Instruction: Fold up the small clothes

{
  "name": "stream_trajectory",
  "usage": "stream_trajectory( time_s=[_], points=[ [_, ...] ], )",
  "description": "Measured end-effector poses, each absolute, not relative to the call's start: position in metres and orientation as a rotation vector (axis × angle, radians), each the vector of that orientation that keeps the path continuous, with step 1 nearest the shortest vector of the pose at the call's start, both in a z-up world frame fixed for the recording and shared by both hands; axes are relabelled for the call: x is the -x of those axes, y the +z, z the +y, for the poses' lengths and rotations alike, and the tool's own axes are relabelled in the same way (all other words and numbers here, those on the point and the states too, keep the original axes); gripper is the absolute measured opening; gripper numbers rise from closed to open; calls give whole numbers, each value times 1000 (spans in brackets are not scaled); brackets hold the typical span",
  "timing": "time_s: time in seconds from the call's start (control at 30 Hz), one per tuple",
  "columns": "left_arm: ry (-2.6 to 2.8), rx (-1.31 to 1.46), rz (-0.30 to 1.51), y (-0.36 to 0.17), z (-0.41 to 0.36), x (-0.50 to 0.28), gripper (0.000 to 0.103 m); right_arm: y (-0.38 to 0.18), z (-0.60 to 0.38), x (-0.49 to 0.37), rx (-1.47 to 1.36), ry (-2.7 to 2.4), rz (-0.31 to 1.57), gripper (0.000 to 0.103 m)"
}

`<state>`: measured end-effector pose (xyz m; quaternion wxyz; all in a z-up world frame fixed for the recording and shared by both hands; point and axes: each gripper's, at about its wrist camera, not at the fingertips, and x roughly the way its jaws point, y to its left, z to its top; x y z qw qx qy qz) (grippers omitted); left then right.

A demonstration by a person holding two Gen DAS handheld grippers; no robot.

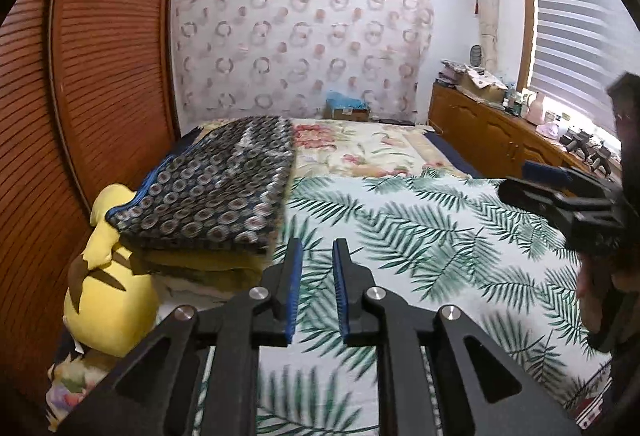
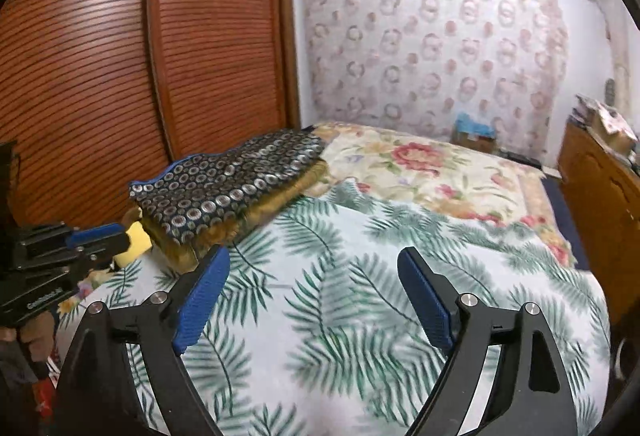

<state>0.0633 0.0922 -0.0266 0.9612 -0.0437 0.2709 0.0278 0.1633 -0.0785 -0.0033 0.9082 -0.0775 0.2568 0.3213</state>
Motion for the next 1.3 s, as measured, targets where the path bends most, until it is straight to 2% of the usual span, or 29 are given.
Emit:
stream_trajectory(
  time_s=[0.43, 0.8, 1.3],
  points=[
    [-18, 53, 503, 16, 30, -66, 16, 17, -163, -120, 92, 447, 468, 88],
    [-20, 50, 445, 51, 19, -61, 17, 46, -197, -95, 55, 357, 387, 88],
    [-9, 50, 430, 55, 20, -56, 17, 53, -207, -90, 28, 347, 366, 88]
  ],
)
